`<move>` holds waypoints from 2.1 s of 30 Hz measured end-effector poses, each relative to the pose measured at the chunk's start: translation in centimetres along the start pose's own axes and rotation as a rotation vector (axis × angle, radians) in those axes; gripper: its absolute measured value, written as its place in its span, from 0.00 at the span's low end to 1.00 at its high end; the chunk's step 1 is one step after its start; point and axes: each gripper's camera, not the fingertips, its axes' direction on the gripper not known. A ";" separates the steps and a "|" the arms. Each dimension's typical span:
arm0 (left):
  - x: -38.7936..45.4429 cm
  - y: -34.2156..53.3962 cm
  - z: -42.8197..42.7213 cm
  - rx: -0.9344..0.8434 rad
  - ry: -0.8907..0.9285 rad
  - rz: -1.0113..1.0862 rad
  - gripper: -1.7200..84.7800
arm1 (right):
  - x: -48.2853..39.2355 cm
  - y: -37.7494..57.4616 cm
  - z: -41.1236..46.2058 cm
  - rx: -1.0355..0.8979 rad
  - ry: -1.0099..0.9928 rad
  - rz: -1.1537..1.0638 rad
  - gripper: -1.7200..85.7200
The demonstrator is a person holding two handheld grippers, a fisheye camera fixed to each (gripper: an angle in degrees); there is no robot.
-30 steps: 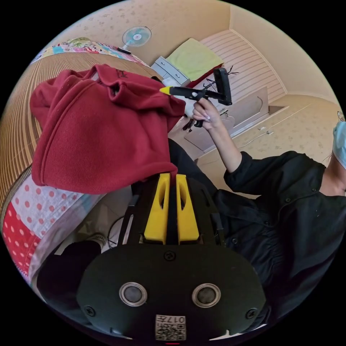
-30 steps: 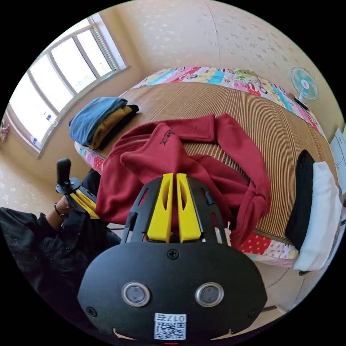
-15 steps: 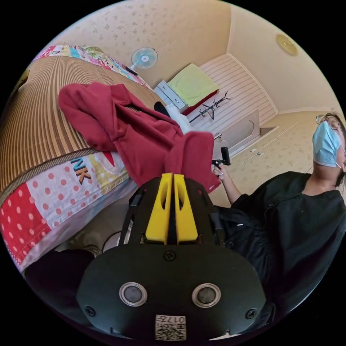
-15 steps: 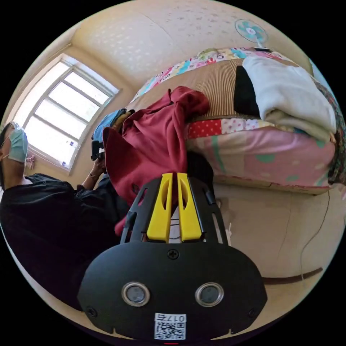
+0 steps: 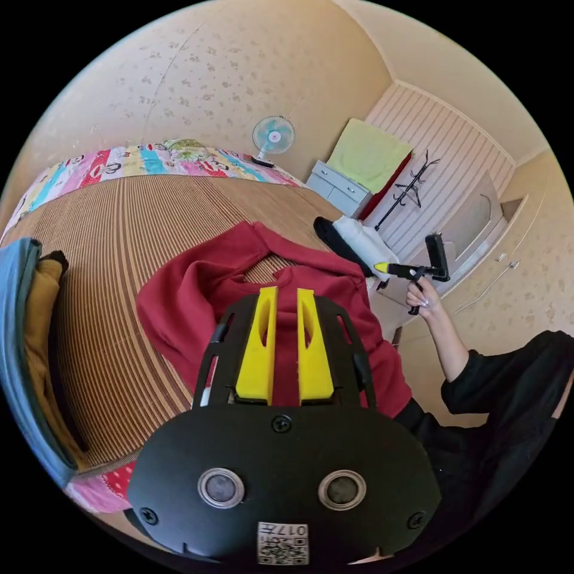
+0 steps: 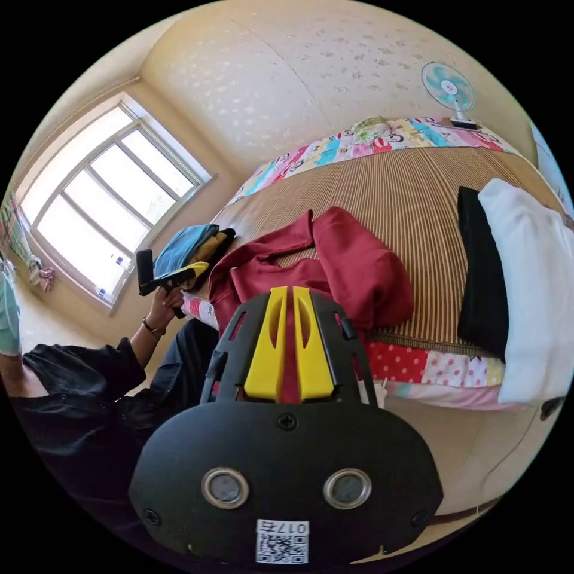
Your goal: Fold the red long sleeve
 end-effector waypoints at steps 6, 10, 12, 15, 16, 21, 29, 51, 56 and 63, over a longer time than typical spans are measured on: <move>-2.9 -3.1 10.2 -0.308 -0.220 -0.059 0.12 | -1.5 -8.6 14.0 -0.282 0.394 -0.040 0.15; -2.3 -2.6 11.7 -0.360 -0.278 -0.043 0.12 | -3.5 -8.6 15.4 -0.268 0.471 -0.055 0.12; -1.0 -2.3 12.1 -0.367 -0.322 -0.020 0.11 | -5.5 -8.5 14.6 -0.259 0.530 -0.075 0.08; 0.9 -1.4 11.5 -0.362 -0.373 0.004 0.05 | -9.1 -7.9 9.2 -0.111 0.531 -0.042 0.06; 1.3 -0.8 9.9 -0.303 -0.372 -0.032 0.03 | -9.9 -7.6 7.3 -0.063 0.514 -0.029 0.06; 3.4 3.2 -3.5 0.180 -0.177 -0.170 0.01 | -17.5 -1.0 -13.6 0.473 0.447 -0.010 0.05; 8.4 9.9 -20.8 0.700 0.000 -0.136 0.01 | -23.8 8.3 -33.1 0.959 0.313 0.022 0.05; 23.0 25.8 -47.6 1.346 -0.046 0.234 0.01 | -36.7 27.4 -56.8 1.579 0.230 -0.121 0.05; 24.6 26.9 -48.8 1.305 -0.032 0.258 0.01 | -34.2 26.9 -56.6 1.431 0.320 -0.016 0.05; 23.4 27.0 -47.9 1.325 0.150 0.463 0.01 | -24.1 20.9 -47.0 0.721 -0.134 -0.333 0.07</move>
